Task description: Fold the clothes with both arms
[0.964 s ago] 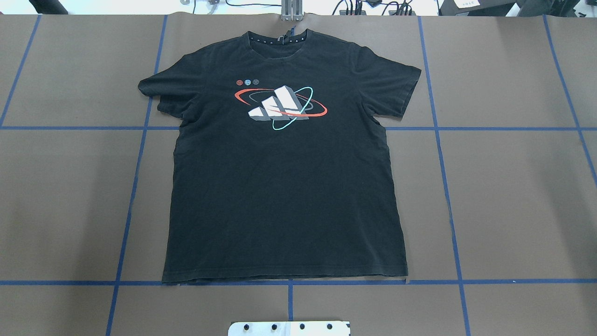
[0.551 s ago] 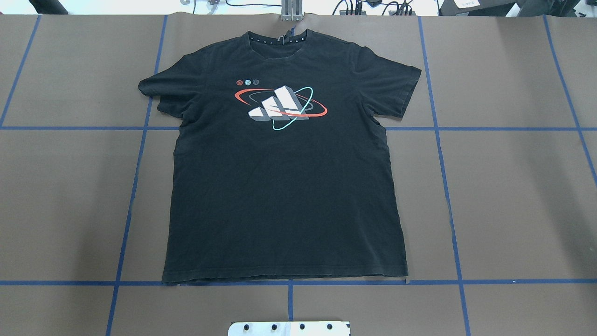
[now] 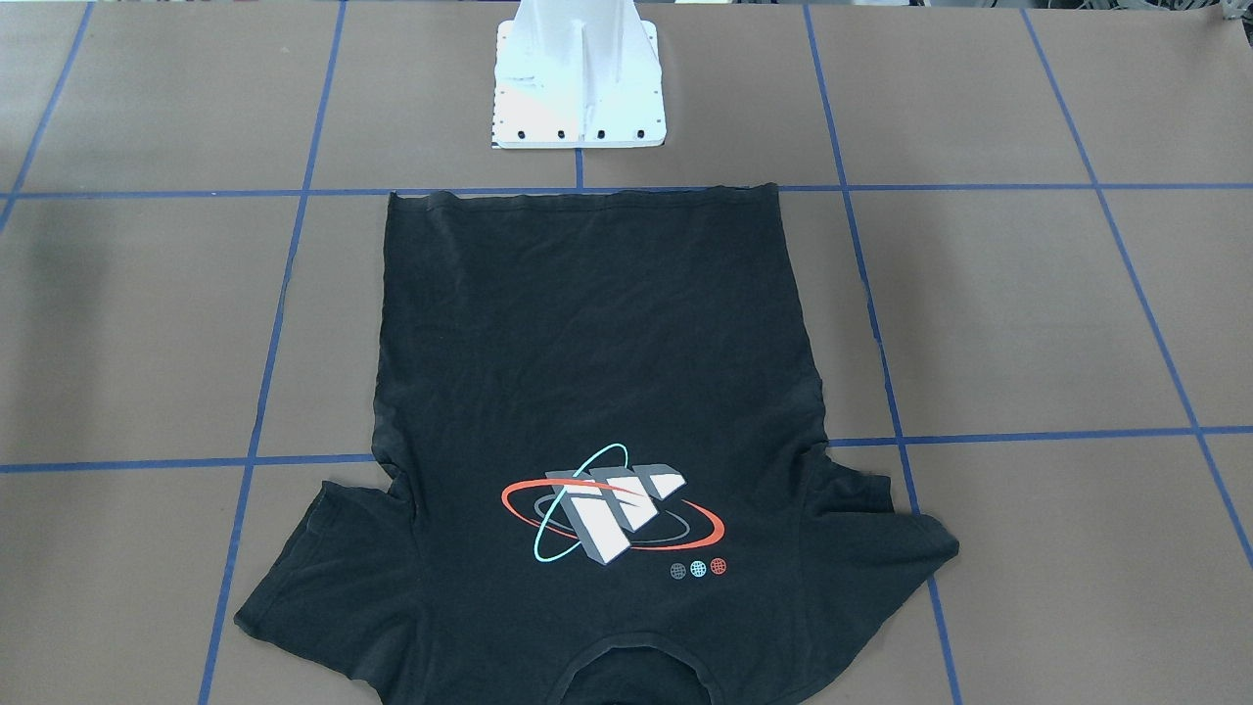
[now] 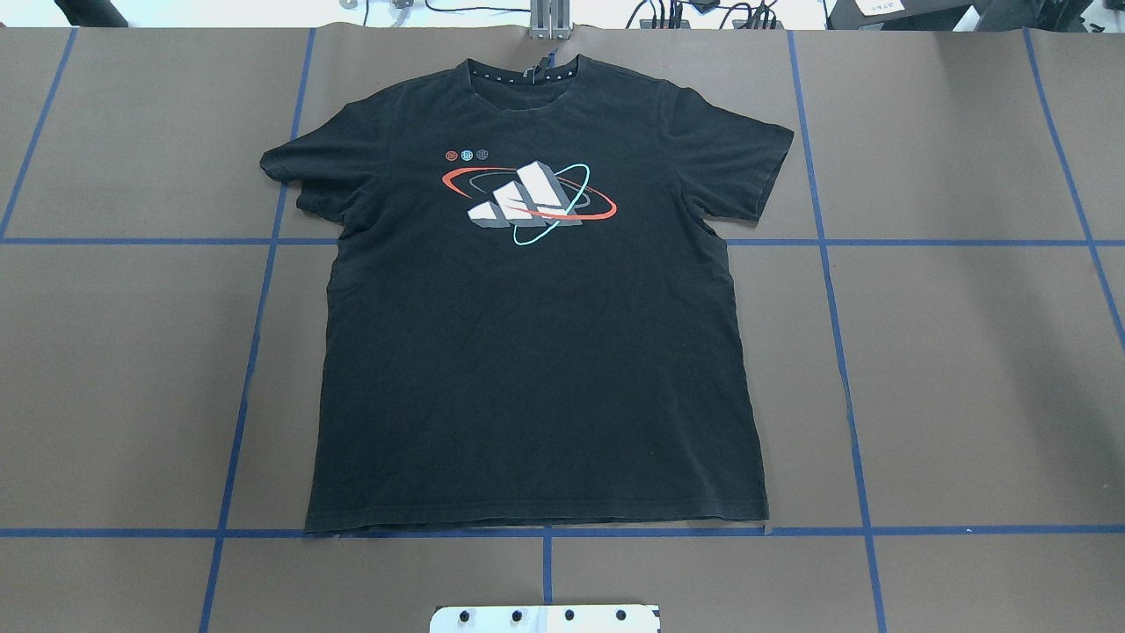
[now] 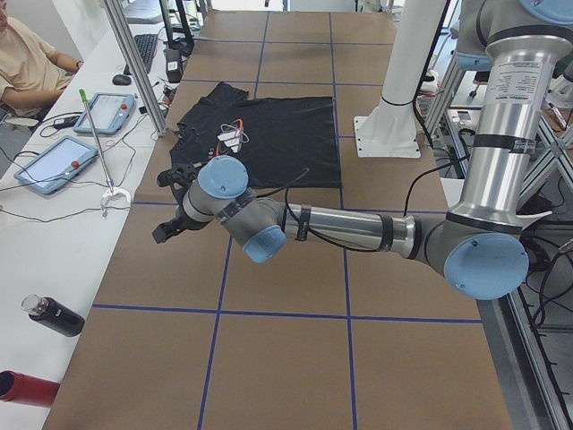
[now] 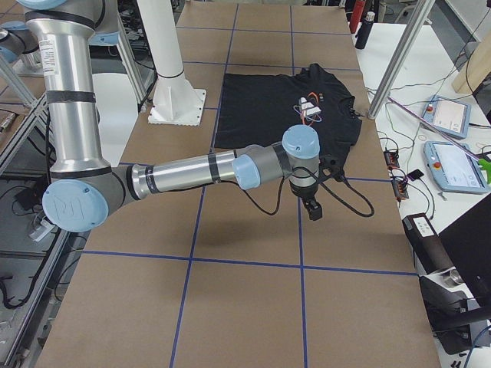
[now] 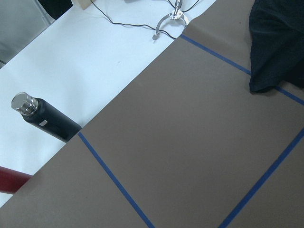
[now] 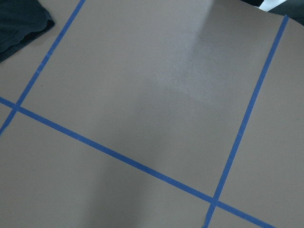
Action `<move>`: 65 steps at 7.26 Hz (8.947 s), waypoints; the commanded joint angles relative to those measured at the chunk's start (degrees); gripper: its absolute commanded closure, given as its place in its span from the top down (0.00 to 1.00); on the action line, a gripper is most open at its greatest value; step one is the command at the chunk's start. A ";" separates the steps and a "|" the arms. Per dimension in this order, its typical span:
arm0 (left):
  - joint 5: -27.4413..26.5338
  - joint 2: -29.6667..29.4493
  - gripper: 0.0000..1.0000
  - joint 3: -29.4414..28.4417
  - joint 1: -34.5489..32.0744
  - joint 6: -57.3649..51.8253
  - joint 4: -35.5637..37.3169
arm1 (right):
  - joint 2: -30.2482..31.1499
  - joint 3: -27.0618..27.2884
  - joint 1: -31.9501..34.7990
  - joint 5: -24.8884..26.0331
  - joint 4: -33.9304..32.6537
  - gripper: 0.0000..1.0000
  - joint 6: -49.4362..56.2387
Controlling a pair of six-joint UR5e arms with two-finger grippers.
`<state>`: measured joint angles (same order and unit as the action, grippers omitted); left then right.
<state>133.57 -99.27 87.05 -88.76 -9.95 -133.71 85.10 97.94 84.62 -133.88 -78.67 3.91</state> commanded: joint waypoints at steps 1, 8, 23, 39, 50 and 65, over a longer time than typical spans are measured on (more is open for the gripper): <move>-0.15 -2.23 1.00 -1.36 5.41 3.78 -0.15 | -4.99 -1.78 -5.83 2.20 2.11 1.00 -12.78; -0.24 -2.24 1.00 -1.36 10.98 19.00 -5.95 | -28.83 -29.95 -26.34 19.43 25.28 0.98 -50.92; -0.33 -1.62 1.00 -1.36 11.68 18.91 -6.13 | -33.68 -45.12 -30.22 27.35 35.78 0.00 -50.49; -0.68 -1.71 1.00 -1.80 11.94 19.09 -7.10 | -53.55 -42.74 -48.41 50.29 11.08 0.99 -81.08; -39.05 -19.46 0.96 -30.33 37.06 65.91 -25.80 | -27.02 -8.82 -28.47 21.13 -1.76 1.00 -46.56; -39.79 -21.56 0.00 -9.95 39.45 69.69 1.32 | -27.53 -8.82 -28.63 21.91 -1.66 1.00 -47.15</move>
<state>93.87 -119.82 69.44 -49.41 58.16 -144.98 57.64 89.12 56.04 -112.01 -80.33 -43.20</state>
